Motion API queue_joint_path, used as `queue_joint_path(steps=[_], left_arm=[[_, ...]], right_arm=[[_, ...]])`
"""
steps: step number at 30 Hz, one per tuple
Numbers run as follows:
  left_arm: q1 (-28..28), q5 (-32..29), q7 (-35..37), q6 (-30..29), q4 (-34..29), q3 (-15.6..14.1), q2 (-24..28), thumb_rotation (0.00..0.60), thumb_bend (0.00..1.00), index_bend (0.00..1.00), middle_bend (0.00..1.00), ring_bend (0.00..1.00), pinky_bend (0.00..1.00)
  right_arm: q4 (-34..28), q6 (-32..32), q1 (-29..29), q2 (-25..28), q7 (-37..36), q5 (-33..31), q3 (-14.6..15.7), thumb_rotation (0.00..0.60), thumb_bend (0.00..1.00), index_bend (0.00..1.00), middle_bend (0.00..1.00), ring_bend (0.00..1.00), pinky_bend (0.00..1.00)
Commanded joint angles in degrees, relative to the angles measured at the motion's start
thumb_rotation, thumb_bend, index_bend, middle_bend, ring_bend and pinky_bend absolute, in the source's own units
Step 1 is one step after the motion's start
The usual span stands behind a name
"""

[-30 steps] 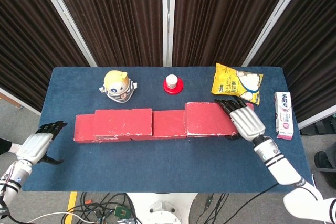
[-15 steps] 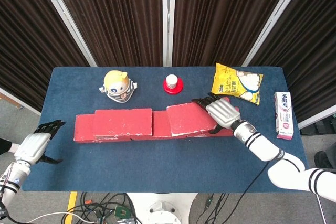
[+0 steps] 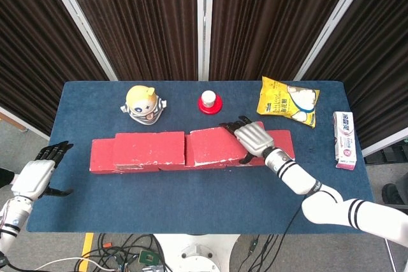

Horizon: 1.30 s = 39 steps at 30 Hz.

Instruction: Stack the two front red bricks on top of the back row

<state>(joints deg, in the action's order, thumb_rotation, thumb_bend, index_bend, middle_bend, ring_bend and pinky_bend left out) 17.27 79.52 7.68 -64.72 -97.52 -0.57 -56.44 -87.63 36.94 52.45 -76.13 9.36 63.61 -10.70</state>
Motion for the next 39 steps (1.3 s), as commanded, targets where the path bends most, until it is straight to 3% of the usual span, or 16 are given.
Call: queue_joint_path(steps=[1, 39], left_arm=[[-0.1, 0.2, 0.2, -0.3, 0.2, 0.1, -0.2, 0.600, 0.00, 0.00, 0.00, 0.00, 0.00], [-0.7, 0.4, 3.0, 1.5, 2.1, -0.1, -0.3, 0.600, 0.00, 0.00, 0.00, 0.00, 0.00]], right_arm=[[0.7, 0.7, 0.8, -1.2, 1.6, -1.8, 0.3, 0.600, 0.10, 0.00, 0.19, 0.21, 0.00], [4.1, 3.0, 4.4, -7.6, 9.1, -14.6, 3.1, 0.600, 0.10, 0.00, 0.18, 0.20, 0.00]])
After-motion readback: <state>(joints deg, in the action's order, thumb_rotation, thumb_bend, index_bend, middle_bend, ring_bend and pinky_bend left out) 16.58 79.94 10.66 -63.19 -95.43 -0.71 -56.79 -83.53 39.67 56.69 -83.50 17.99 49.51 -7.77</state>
